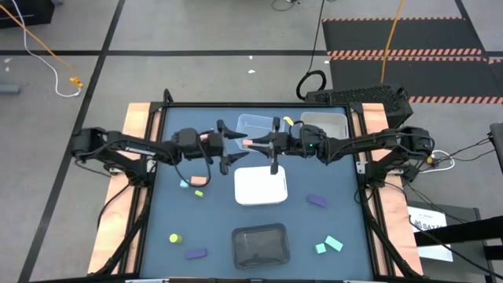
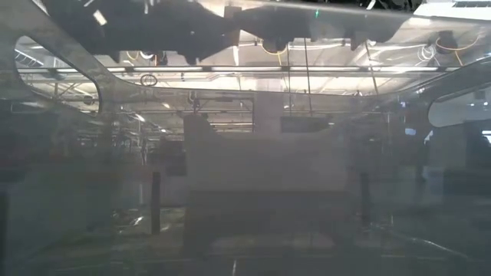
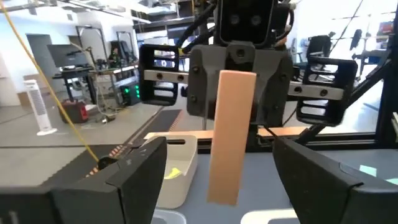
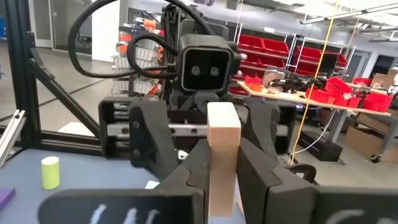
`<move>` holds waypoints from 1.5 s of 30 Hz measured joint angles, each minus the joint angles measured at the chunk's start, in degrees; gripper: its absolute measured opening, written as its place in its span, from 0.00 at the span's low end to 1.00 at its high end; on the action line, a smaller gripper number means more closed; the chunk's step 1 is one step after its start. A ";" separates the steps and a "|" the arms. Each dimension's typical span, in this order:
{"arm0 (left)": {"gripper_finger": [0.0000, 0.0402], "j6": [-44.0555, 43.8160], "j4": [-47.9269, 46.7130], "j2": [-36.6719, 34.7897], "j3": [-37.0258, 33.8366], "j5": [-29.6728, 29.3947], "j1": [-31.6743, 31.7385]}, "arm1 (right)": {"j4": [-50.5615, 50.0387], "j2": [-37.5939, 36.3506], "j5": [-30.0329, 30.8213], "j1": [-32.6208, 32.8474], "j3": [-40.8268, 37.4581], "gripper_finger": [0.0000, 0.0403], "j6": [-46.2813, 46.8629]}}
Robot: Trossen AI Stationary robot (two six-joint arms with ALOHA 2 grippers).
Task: Sort & place blocks by color
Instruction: Put the bottom right rectangle block into the transparent bin
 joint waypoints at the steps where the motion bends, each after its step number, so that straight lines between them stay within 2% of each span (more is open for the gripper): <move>1: 0.72 -0.27 -0.66 0.77 0.71 -0.23 0.08 | -0.14 0.00 0.00 0.00 0.00 0.08 -0.17; 4: 0.66 -0.36 -2.79 2.48 2.81 -2.60 0.10 | -0.44 0.00 -0.68 0.04 0.00 0.08 -0.22; 6: 0.58 -0.35 -4.02 2.75 3.53 -2.87 0.09 | -1.16 -0.03 -0.98 0.00 0.00 0.08 -0.22; 9: 0.40 -0.35 -4.75 2.79 3.66 -2.58 0.02 | -1.81 -0.03 -0.74 0.00 0.00 0.09 -0.24; 13: 0.13 -0.35 -4.83 2.79 3.65 -1.95 -0.01 | -2.94 -0.22 -0.47 -0.07 0.07 0.21 0.20; 16: 0.14 -1.57 -4.76 2.76 3.65 -2.31 0.04 | -5.60 -1.18 1.22 -0.02 0.07 0.29 0.18; 19: 0.14 -2.01 -4.39 2.72 3.65 -3.06 0.19 | -12.09 -4.32 6.51 0.07 0.00 0.37 -1.29; 22: 0.14 -1.88 -3.09 2.74 3.65 -3.21 0.47 | -21.68 -9.81 11.47 0.04 0.00 0.43 -2.03; 25: 0.14 -1.37 -0.58 2.72 3.65 -3.24 1.72 | -31.71 -14.68 13.99 0.00 0.04 0.47 2.05; 29: 0.14 -1.18 0.94 2.72 3.69 -2.68 3.69 | -44.97 -18.14 13.94 0.06 0.04 0.47 9.38; 34: 0.14 -1.04 0.42 2.72 5.55 -2.10 6.01 | -62.16 -18.56 13.73 1.52 -0.02 0.45 19.99; 38: 0.14 -1.03 -1.49 2.72 6.87 0.53 7.05 | -75.80 -18.58 9.25 3.17 -0.03 0.43 29.25; 42: 0.14 -1.52 -5.80 2.72 7.37 0.49 7.62 | -84.16 -18.58 7.58 5.54 -0.04 0.43 36.55; 45: 0.14 -2.74 -7.42 3.89 7.37 0.50 7.53 | -85.48 -18.60 6.33 7.41 -0.85 0.42 39.86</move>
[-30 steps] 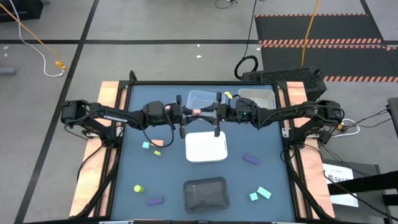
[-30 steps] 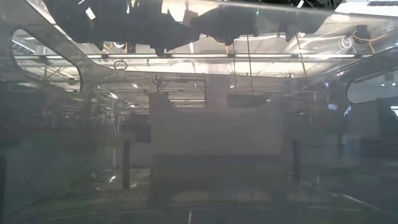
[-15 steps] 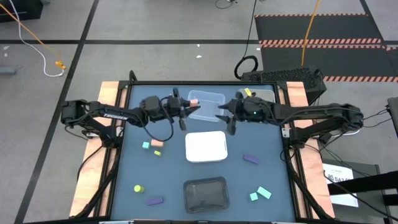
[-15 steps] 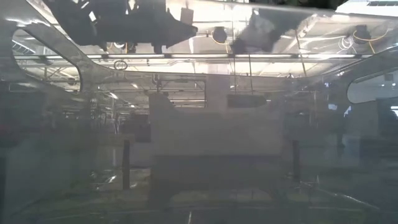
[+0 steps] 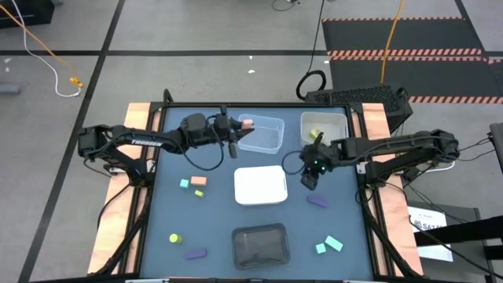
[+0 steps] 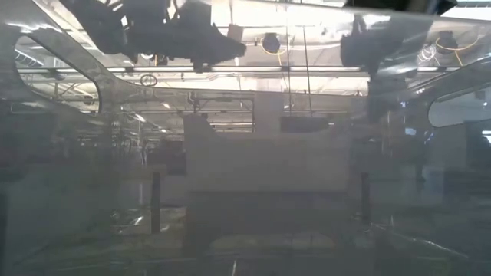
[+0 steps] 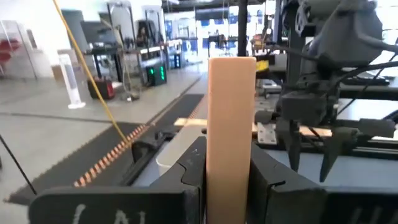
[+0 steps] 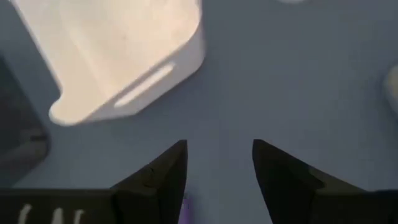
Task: Sort & place blocks by color
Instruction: Put the bottom right rectangle block into the transparent bin, then put the middle purple rectangle block into the white bin
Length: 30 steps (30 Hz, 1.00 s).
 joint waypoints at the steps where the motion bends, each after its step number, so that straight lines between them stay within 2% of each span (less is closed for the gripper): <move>1: 0.14 -0.69 -0.06 0.58 0.00 0.00 0.00 | 0.24 0.00 -1.50 0.53 -0.64 0.42 1.02; 6: 0.14 -3.00 1.39 5.65 -0.01 -0.04 -0.01 | 2.82 0.02 -7.03 2.89 -5.10 0.42 6.68; 13: 0.14 -3.76 4.41 12.61 0.77 -3.58 1.51 | 3.64 0.02 -7.44 6.71 -10.73 0.42 12.49; 17: 0.14 -5.48 4.37 16.01 2.73 -3.67 2.57 | 6.17 0.02 -9.09 9.20 -13.63 0.42 14.41; 22: 0.27 -6.90 3.56 18.69 4.45 -3.78 3.12 | 10.18 0.02 -10.41 11.64 -16.20 0.42 14.40; 25: 0.35 -6.85 3.39 19.04 4.66 -5.98 3.17 | 10.54 0.02 -10.39 12.86 -16.91 0.42 13.34; 30: 0.43 -6.88 2.95 19.05 4.66 -9.15 3.19 | 10.64 0.14 -10.01 14.20 -17.20 0.42 10.04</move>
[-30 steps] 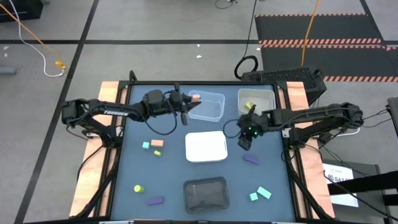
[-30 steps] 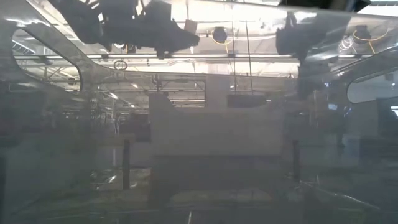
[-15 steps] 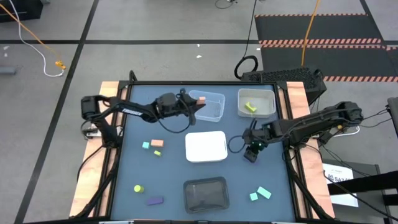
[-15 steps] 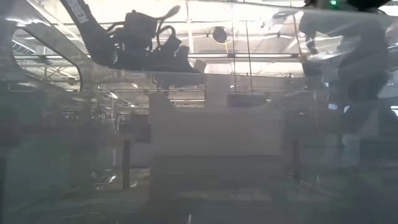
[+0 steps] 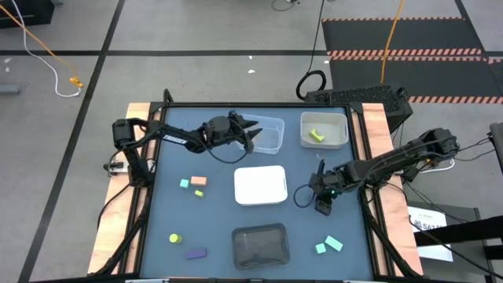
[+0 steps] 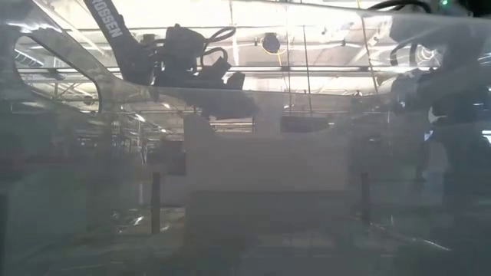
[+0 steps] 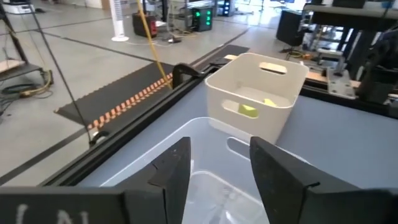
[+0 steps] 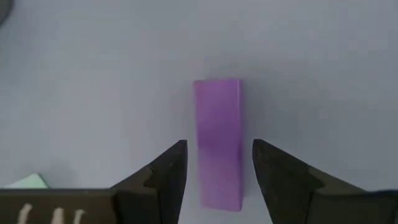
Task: Sort & place blocks by color
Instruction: Put the middle purple rectangle block into the white bin
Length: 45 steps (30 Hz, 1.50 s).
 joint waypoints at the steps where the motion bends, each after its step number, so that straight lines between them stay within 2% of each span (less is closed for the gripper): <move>1: 0.43 -0.02 0.31 -0.02 0.00 0.00 0.00 | 0.04 0.31 0.58 0.20 0.00 0.42 -0.58; 9: 0.44 -1.53 0.98 -0.31 0.00 0.02 -0.76 | 0.46 6.36 4.26 2.85 0.20 0.42 -7.75; 13: 0.44 -1.86 1.10 -0.35 0.00 0.04 -1.66 | -0.16 8.11 6.17 3.68 0.20 0.40 -7.68; 19: 0.44 -4.42 1.23 -0.35 -0.02 0.05 -3.59 | -0.11 7.79 7.14 3.70 0.15 0.21 -6.09; 24: 0.44 -4.44 1.38 -0.35 -0.02 0.11 -5.10 | 0.04 7.50 7.16 3.69 0.12 0.20 -4.00; 29: 0.44 -5.65 0.79 -0.37 -0.04 0.07 -6.13 | 0.81 3.73 7.90 3.68 0.52 0.20 -2.79; 33: 0.44 -5.79 0.60 -0.42 -0.04 0.11 -6.88 | 8.10 -1.73 14.48 3.47 1.46 0.20 -4.02; 36: 0.44 -5.87 0.55 -0.42 -0.04 0.07 -7.35 | 14.31 -5.03 19.06 3.23 1.34 0.20 -8.21; 41: 0.44 -8.24 0.68 -0.42 -0.04 0.11 -8.31 | 29.49 -8.32 28.06 1.54 1.42 0.20 -20.68; 45: 0.44 -9.44 1.20 -0.42 -0.04 0.12 -9.50 | 41.00 -8.22 31.33 -1.37 1.42 0.20 -33.06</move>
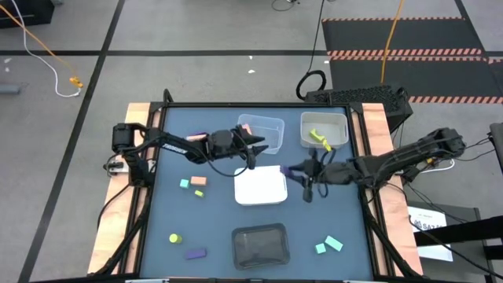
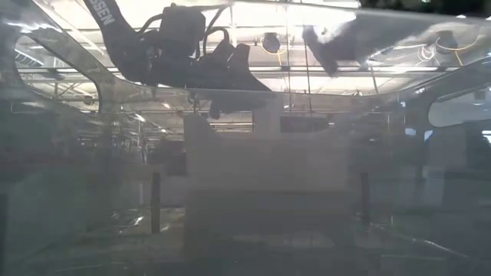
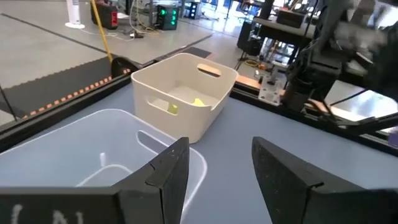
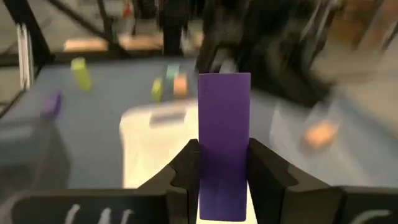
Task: Sort & place blocks by color
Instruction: Put the middle purple rectangle block into the white bin
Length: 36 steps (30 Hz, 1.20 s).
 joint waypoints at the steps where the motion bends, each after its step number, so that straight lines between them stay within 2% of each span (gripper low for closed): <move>1: 0.44 0.08 0.26 0.00 0.00 0.23 -0.37 | 2.52 0.39 0.12 -0.96 0.03 0.20 -2.88; 7: 0.44 2.90 3.58 0.00 -0.02 1.88 -2.68 | 12.95 2.48 0.16 -6.44 0.04 0.20 -16.45; 11: 0.44 7.18 8.12 -0.02 -0.02 1.83 -4.10 | 15.09 3.11 0.14 -9.11 0.04 0.20 -22.36; 18: 0.44 17.39 14.58 -0.02 -0.02 1.83 -5.78 | 13.53 3.12 -0.28 -12.37 0.04 0.20 -25.17; 23: 0.44 19.51 17.23 -0.02 0.03 1.82 -5.78 | 13.14 3.11 -0.32 -12.91 0.04 0.20 -25.20; 29: 0.44 19.29 15.70 -0.04 4.50 -0.09 -5.74 | 15.90 5.40 -1.88 -12.91 0.09 0.20 -27.38; 33: 0.44 20.05 7.69 -0.02 8.38 -1.56 -5.74 | 22.12 9.55 0.14 -12.89 0.11 0.20 -31.28; 36: 0.44 20.02 1.65 -0.06 10.84 -5.04 -5.81 | 27.10 12.35 3.16 -12.87 0.11 0.20 -35.47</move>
